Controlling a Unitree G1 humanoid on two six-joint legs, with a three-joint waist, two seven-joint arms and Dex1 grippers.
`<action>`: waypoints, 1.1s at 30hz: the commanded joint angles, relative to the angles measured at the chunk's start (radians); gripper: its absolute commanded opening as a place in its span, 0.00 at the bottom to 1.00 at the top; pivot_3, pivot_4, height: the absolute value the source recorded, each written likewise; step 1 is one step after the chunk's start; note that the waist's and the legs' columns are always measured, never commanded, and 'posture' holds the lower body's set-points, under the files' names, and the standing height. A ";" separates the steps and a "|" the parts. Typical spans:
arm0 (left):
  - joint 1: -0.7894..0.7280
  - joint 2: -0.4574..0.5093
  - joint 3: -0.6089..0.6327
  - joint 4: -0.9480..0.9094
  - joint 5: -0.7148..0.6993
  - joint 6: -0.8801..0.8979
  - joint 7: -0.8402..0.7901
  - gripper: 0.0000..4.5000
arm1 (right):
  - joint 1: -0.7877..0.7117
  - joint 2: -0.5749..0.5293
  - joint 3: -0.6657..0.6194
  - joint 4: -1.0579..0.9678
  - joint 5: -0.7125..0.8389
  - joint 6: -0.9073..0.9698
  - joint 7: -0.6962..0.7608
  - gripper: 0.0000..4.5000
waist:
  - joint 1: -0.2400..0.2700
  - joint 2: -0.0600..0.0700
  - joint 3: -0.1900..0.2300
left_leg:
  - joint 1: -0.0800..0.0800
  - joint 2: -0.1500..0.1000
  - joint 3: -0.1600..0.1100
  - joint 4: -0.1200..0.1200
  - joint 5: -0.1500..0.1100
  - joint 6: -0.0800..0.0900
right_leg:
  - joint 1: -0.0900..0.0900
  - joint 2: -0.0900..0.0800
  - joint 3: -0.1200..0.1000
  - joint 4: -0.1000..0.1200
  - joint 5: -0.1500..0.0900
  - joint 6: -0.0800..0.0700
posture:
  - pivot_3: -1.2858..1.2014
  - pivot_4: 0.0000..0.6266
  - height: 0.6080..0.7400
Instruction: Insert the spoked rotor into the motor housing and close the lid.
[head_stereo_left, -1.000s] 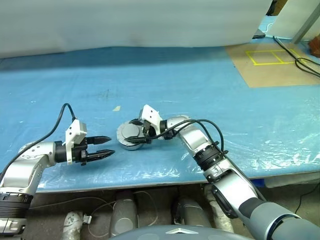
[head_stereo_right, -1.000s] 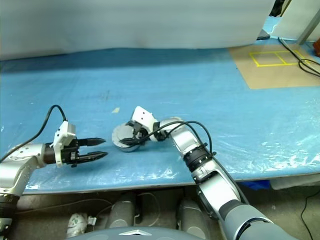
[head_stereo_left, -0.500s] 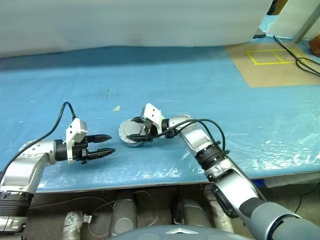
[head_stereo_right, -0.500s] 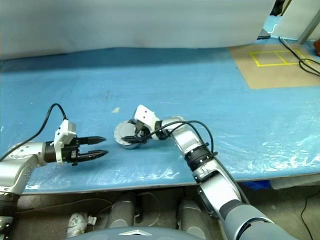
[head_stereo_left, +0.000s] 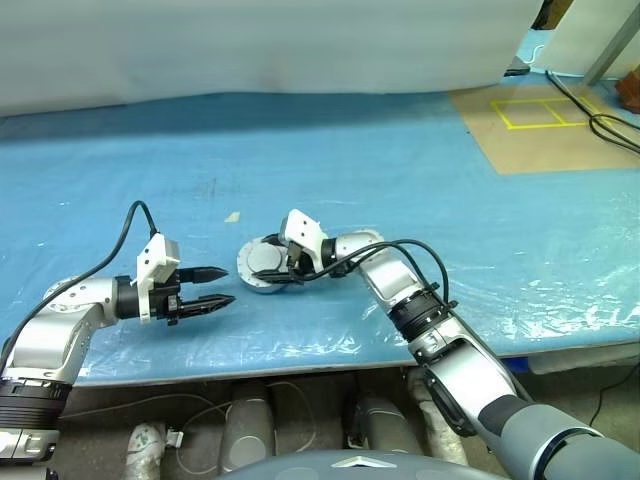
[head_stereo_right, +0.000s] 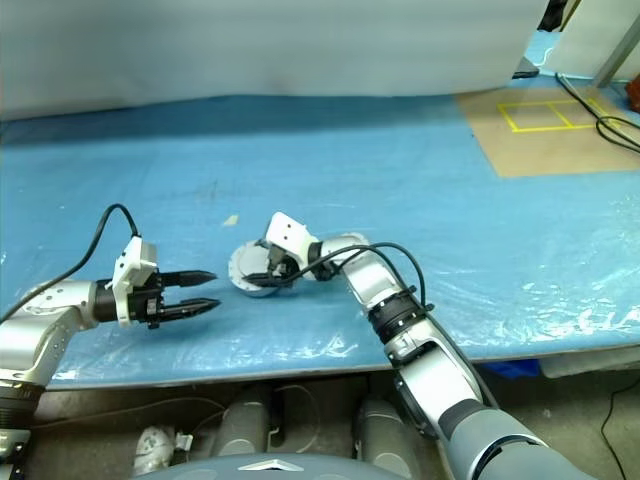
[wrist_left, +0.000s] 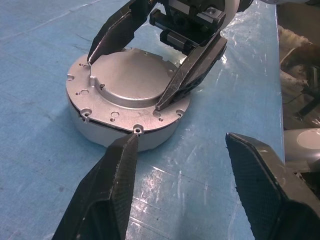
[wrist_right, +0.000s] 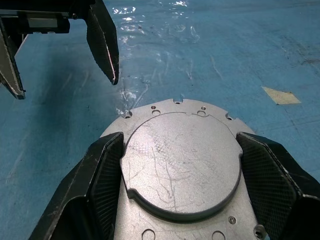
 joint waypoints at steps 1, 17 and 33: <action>-0.012 -0.001 -0.001 -0.013 -0.001 -0.004 -0.003 0.65 | -0.008 0.007 -0.014 0.020 -0.004 -0.021 -0.030 0.71 | 0.000 0.000 0.000 | 0.000 0.000 0.000 0.000 0.000 0.000 | 0.000 0.000 0.000 0.000 0.000 0.000 | 0.52 0.24 1.00; -0.023 -0.013 -0.009 0.003 0.005 -0.016 0.000 0.65 | -0.005 0.002 -0.019 0.175 -0.040 0.015 -0.112 0.71 | 0.002 0.000 0.000 | 0.011 0.000 0.002 -0.001 -0.001 0.000 | 0.006 -0.001 0.003 0.004 -0.001 -0.001 | 0.52 0.24 1.00; -0.116 -0.094 -0.023 0.115 0.079 -0.100 0.073 0.65 | 0.037 -0.029 0.054 0.131 -0.090 0.036 -0.128 0.71 | 0.007 0.002 -0.001 | 0.027 -0.004 0.004 -0.016 -0.003 0.004 | 0.015 -0.002 0.008 0.001 -0.005 0.006 | 0.52 0.24 1.00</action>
